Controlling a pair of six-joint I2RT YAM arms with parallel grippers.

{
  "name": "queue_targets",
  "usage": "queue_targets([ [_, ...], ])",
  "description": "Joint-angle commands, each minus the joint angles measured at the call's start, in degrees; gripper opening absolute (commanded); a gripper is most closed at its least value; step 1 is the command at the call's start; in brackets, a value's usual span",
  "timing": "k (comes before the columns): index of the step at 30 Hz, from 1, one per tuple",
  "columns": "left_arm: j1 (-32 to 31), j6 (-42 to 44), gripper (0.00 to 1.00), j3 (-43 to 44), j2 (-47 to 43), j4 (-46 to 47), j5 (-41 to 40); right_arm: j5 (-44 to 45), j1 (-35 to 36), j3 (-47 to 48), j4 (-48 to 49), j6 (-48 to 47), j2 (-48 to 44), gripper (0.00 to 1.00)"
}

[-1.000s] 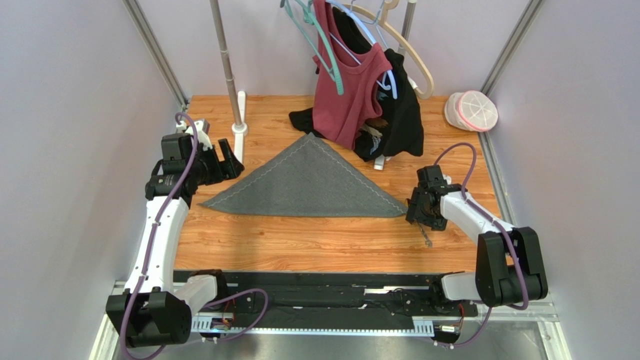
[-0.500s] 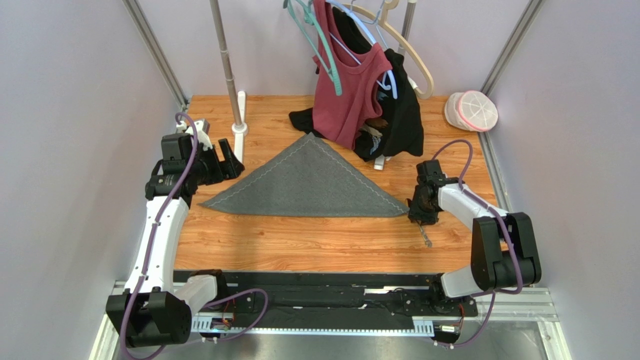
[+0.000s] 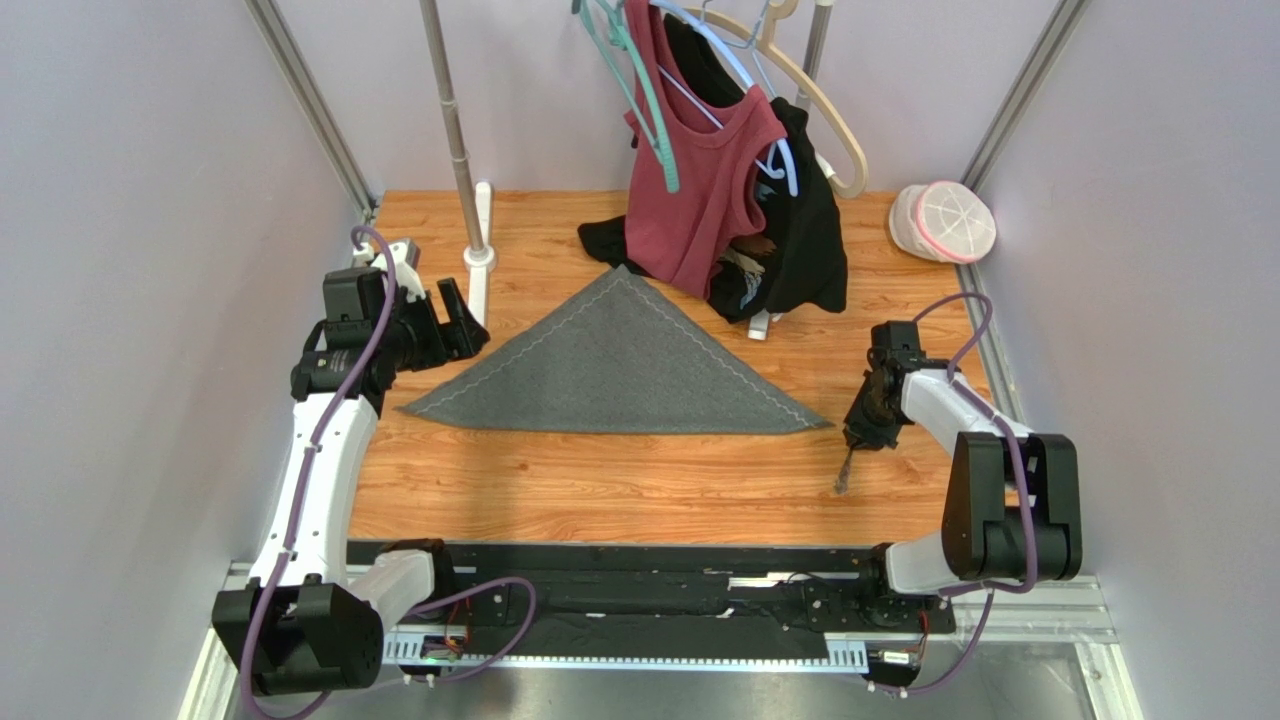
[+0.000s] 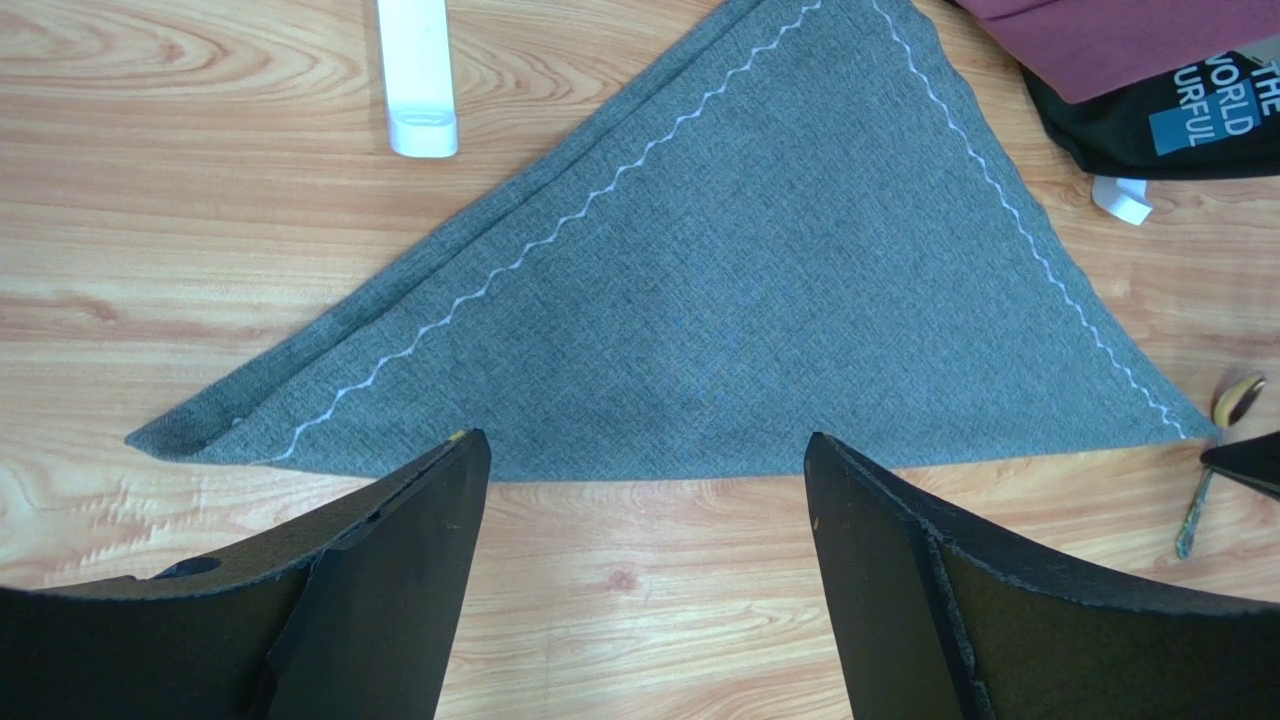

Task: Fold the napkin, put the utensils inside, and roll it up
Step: Grab a utensil with the right arm

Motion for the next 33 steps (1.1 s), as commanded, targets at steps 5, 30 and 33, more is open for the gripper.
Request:
queue_targets([
  [5, 0.0, -0.3, 0.86, -0.1, -1.1, 1.5, 0.0, 3.1, -1.3, -1.2, 1.0, -0.7, 2.2, 0.0],
  [30, 0.0, 0.1, 0.86, -0.5, -2.4, 2.1, 2.7, -4.5, 21.6, 12.8, -0.3, 8.2, -8.4, 0.0],
  [33, 0.0, 0.1, 0.86, -0.5, -2.5, 2.3, 2.4, -4.5, 30.8, 15.8, 9.3, 4.7, -5.0, 0.0],
])
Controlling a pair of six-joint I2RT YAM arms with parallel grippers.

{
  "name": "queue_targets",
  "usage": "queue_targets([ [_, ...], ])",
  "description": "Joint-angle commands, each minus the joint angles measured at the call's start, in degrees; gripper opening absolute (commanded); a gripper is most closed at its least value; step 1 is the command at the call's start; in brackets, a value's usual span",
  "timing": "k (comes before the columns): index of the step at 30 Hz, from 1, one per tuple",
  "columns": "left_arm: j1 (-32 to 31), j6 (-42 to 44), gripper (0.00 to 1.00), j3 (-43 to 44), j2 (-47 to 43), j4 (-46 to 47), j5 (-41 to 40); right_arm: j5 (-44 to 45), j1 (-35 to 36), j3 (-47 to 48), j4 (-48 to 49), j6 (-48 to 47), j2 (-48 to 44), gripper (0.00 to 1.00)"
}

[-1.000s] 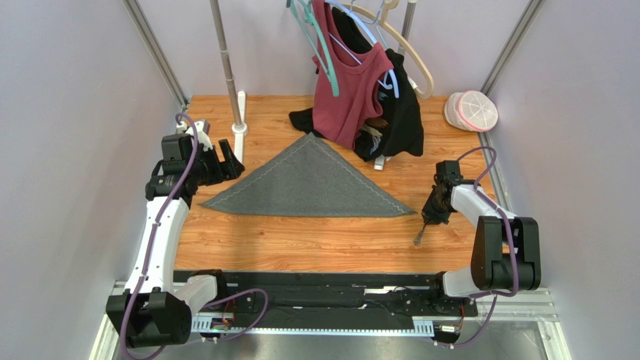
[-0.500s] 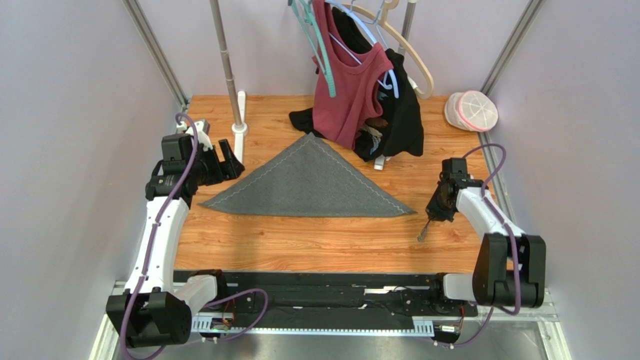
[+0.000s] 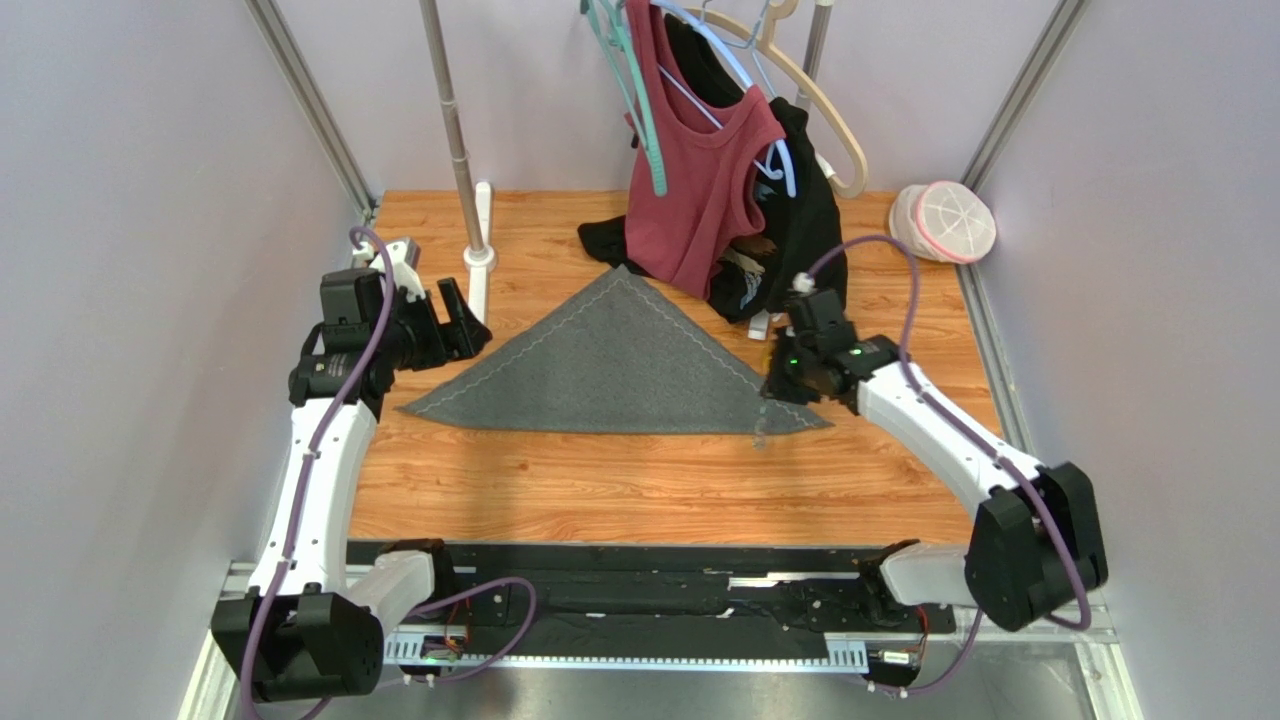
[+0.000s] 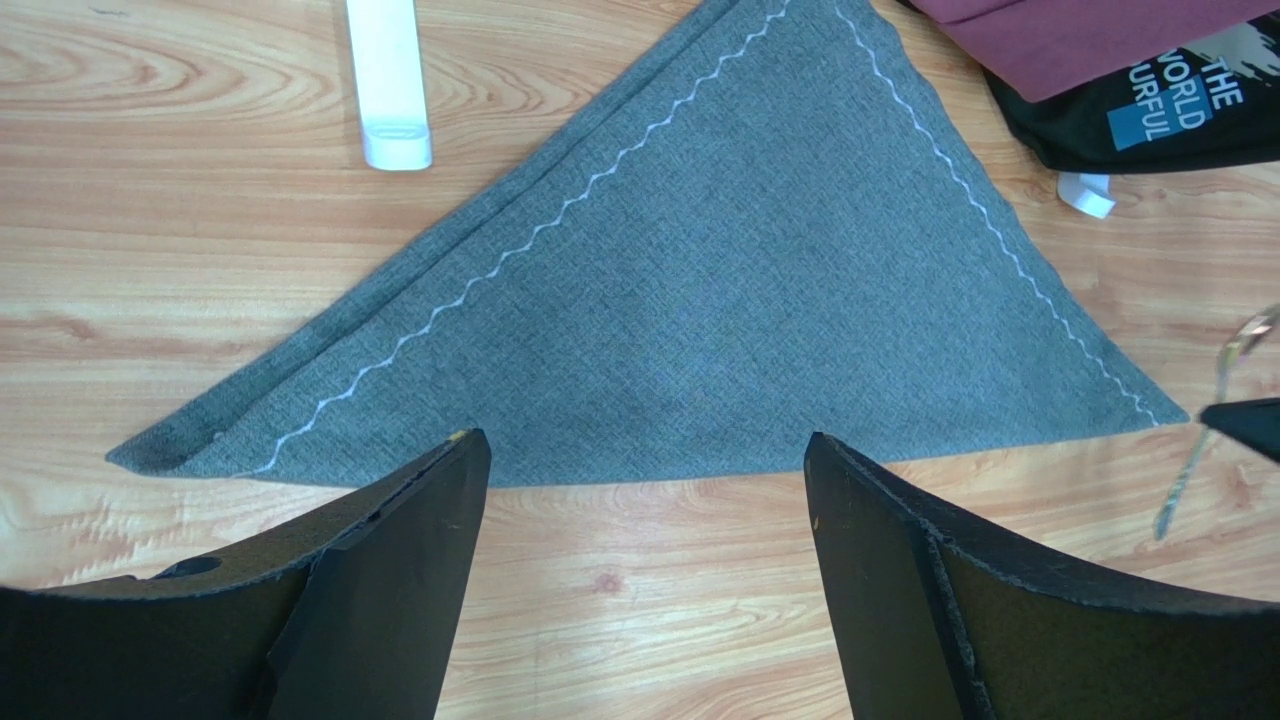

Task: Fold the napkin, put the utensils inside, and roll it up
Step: Grab a utensil with the right arm, then place the utensil onto the napkin

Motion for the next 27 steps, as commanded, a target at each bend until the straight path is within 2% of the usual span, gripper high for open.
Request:
queue_targets([
  [1, 0.0, 0.1, 0.86, -0.5, -1.6, 1.8, 0.7, -0.5, 11.4, 6.8, 11.1, -0.9, 7.8, 0.0],
  [5, 0.0, 0.2, 0.86, -0.6, -1.9, 1.8, 0.4, -3.6, 15.6, 15.5, 9.1, -8.9, 17.3, 0.0],
  [8, 0.0, 0.2, 0.86, -0.6, -2.2, 1.8, 0.3, -6.8, 18.6, 19.5, 8.7, -18.8, 22.2, 0.0],
  [10, -0.1, 0.3, 0.86, -0.7, -2.4, 1.8, 0.2, -8.3, 20.8, 21.7, 7.3, -26.3, 24.2, 0.0],
  [13, 0.0, 0.4, 0.86, -0.7, -2.5, 1.8, 0.1, -6.5, 22.7, 24.3, 6.5, -33.5, 27.6, 0.0],
  [17, 0.0, 0.4, 0.86, -0.7, -2.6, 1.8, 0.1, -8.2, 23.8, 27.8, 5.7, -41.2, 30.0, 0.0],
  [21, 0.1, 0.4, 0.86, -0.7, -2.6, 1.8, 0.2, -5.4, 26.0, 29.7, 2.8, -47.8, 34.6, 0.0],
  [27, 0.0, 0.4, 0.86, -0.8, -2.5, 1.9, 0.2, -1.3, 29.3, 24.1, 11.3, -58.6, 33.3, 0.0],
])
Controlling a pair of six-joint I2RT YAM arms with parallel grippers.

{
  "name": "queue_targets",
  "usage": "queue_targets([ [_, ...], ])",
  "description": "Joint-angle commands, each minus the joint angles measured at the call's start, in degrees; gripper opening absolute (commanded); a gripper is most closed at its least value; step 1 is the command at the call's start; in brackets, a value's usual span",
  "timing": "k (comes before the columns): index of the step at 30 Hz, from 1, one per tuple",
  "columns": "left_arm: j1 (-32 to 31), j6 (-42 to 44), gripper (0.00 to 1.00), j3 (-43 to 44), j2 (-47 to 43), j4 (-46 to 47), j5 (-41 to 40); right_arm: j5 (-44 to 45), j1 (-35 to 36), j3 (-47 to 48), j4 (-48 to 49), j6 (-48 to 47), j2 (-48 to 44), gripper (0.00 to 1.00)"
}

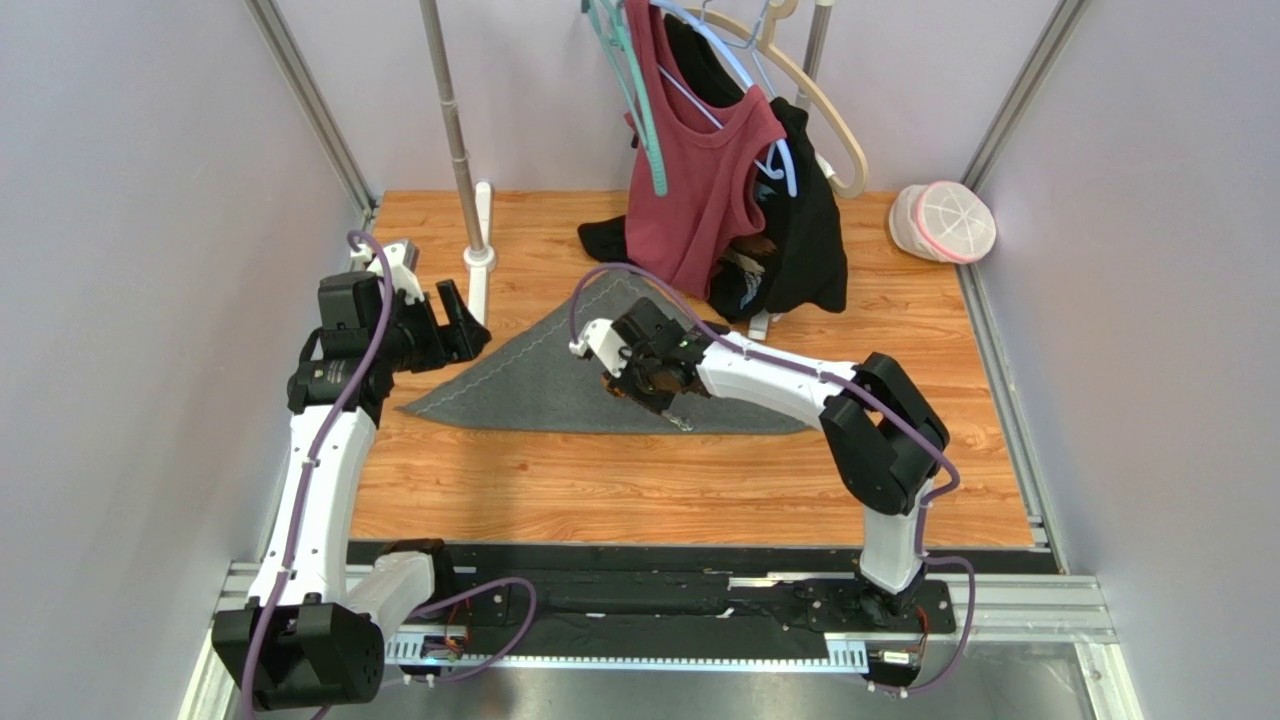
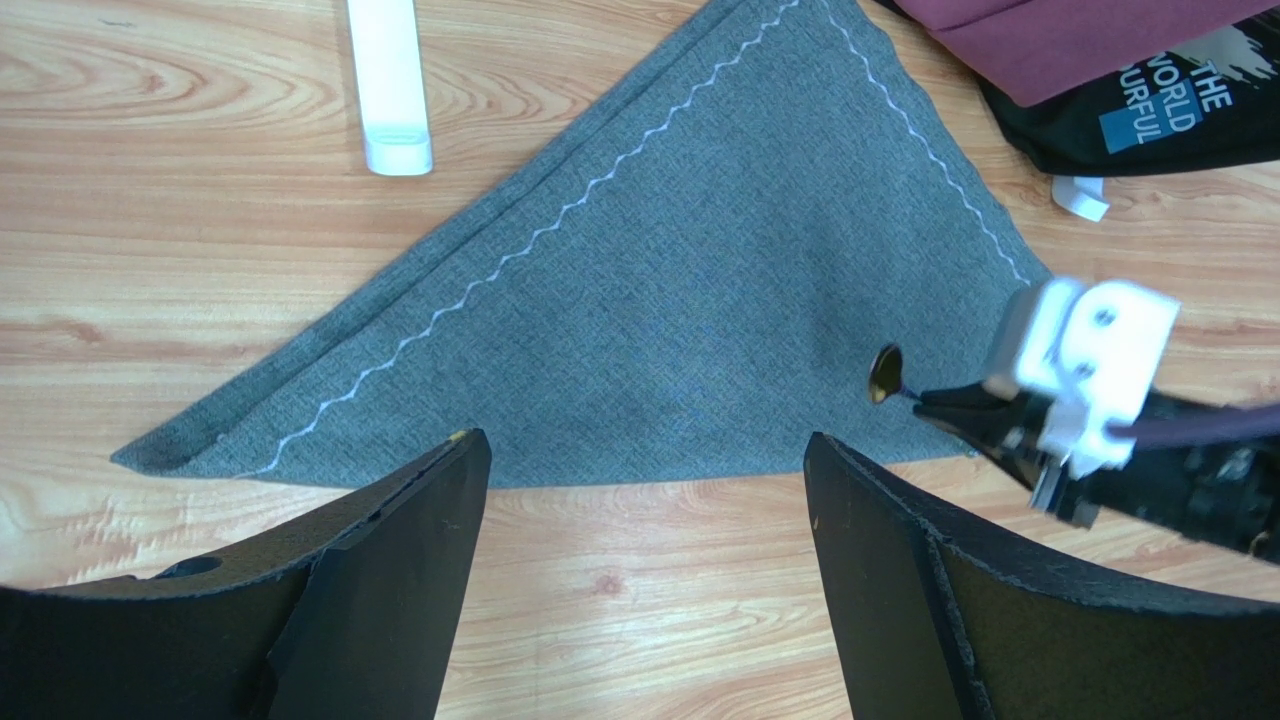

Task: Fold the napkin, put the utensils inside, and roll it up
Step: Place the utensil onto the napkin

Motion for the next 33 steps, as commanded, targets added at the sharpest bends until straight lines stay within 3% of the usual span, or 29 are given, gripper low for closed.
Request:
queue_targets([
  [1, -0.1, 0.4, 0.86, -0.1, -0.8, 1.5, 0.3, 3.0, 2.3, -2.1, 6.1, -11.6, -1.2, 0.0],
  [14, -0.1, 0.5, 0.86, -0.1, -0.7, 1.5, 0.2, 3.6, 3.9, -1.0, 8.8, -22.1, 3.6, 0.0],
  [33, 0.0, 0.5, 0.86, -0.1, -0.7, 1.4, 0.1, 3.1, 4.9, 0.9, 8.1, -22.8, 6.3, 0.0],
])
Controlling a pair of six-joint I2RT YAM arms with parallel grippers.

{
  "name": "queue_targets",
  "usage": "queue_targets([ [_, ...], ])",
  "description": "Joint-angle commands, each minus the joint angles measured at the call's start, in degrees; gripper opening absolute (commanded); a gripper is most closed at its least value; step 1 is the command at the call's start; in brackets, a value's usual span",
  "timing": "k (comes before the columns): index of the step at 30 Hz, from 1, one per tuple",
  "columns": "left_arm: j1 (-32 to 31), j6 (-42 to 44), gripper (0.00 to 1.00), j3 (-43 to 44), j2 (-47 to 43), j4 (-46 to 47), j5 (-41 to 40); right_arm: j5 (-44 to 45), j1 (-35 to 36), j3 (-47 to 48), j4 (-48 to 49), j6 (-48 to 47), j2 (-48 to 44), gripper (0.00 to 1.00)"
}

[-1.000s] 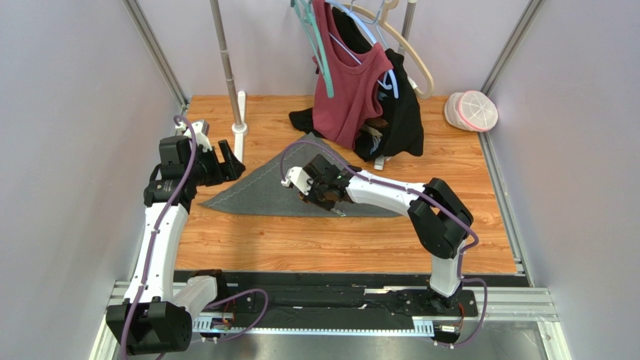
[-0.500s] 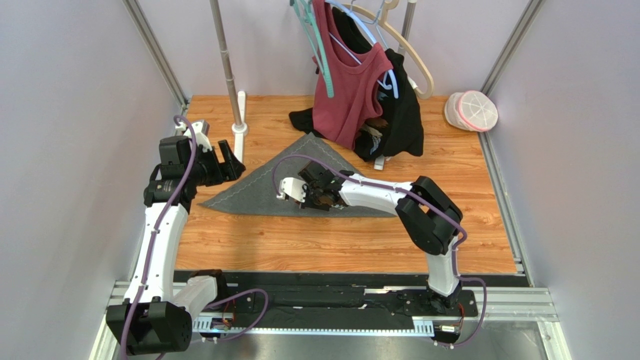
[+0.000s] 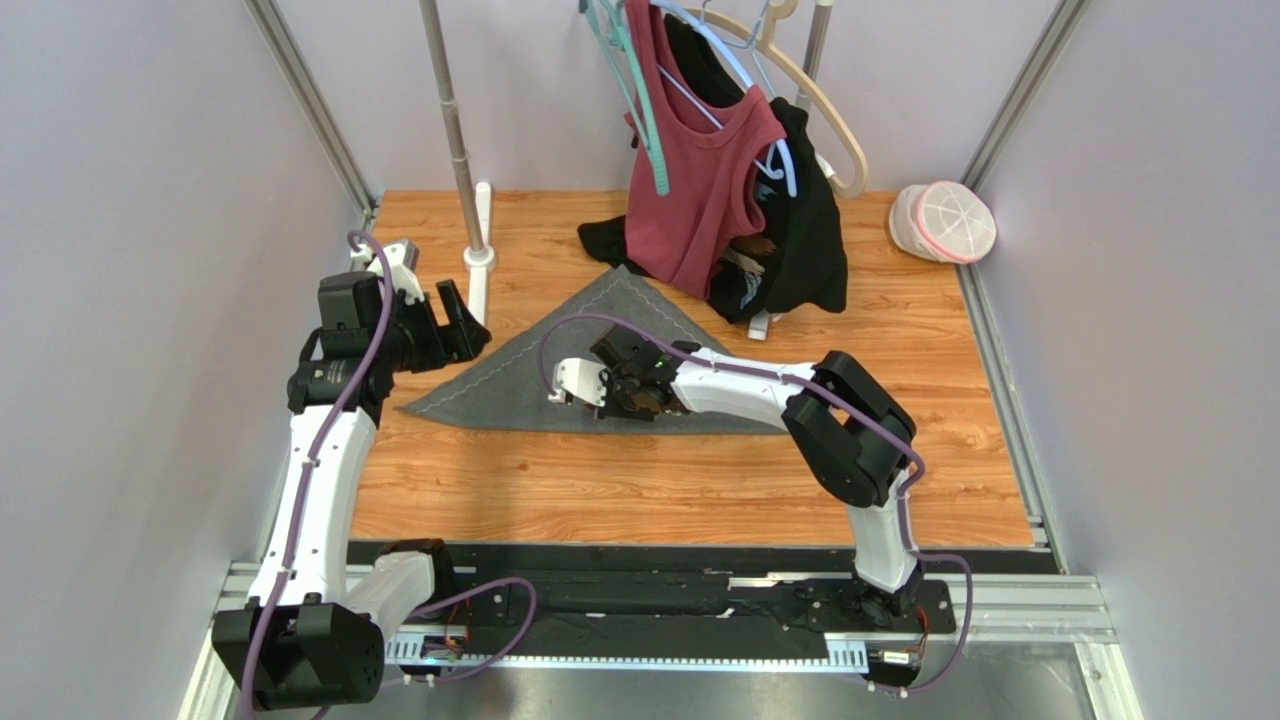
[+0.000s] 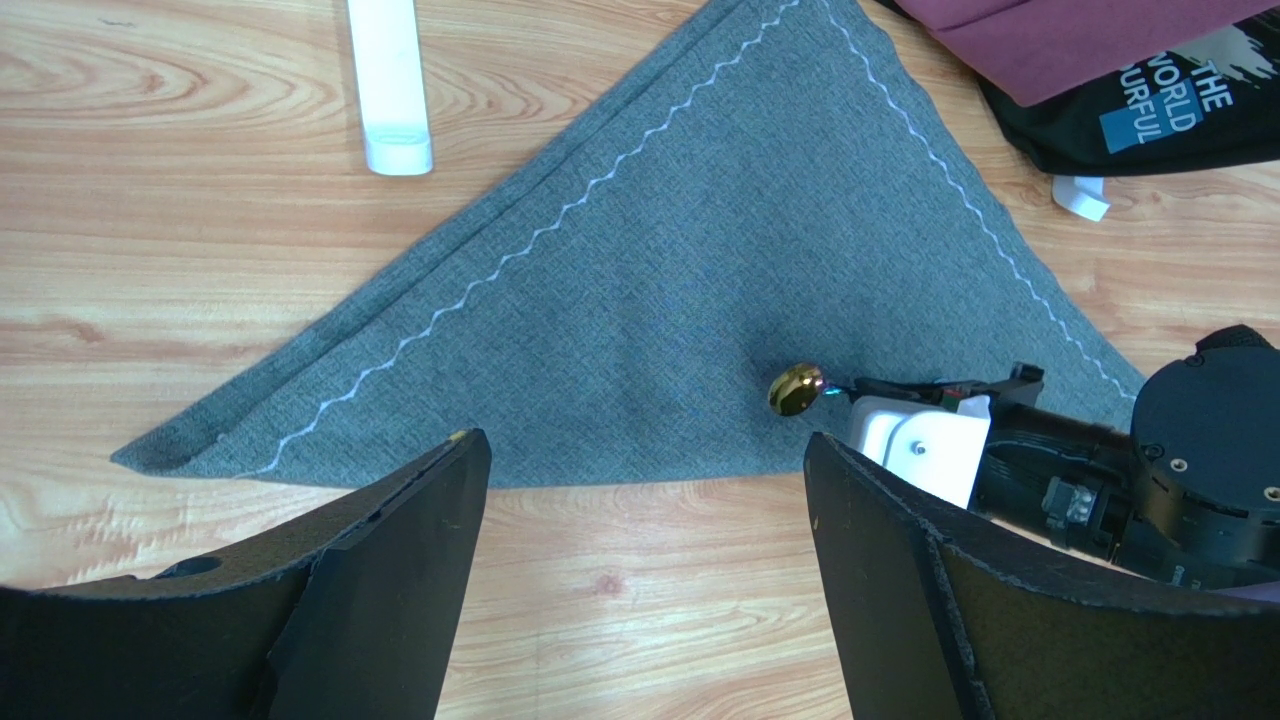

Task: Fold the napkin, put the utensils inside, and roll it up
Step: Place the utensil onto the napkin

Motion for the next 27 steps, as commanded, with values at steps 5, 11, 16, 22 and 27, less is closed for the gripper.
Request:
queue_targets([
  [5, 0.0, 0.3, 0.86, 0.0, -0.8, 1.4, 0.1, -0.2, 1.1, 1.7, 1.2, -0.5, 0.3, 0.0],
  [11, -0.1, 0.5, 0.87, -0.1, -0.8, 1.5, 0.5, -1.0, 1.5, 2.4, 0.9, 0.8, -0.7, 0.1],
  [16, -0.1, 0.5, 0.87, 0.0, -0.7, 1.5, 0.4, 0.4, 1.5, 3.6, 0.7, 3.3, -1.2, 0.27],
  [22, 0.0, 0.6, 0.87, 0.0, -0.7, 1.5, 0.2, 3.2, 1.7, 1.3, 5.4, 8.6, -8.9, 0.33],
  [27, -0.1, 0.8, 0.88, 0.1, -0.8, 1.1, -0.6, 7.7, 1.6, -9.5, 15.9, 20.9, -23.4, 0.34],
])
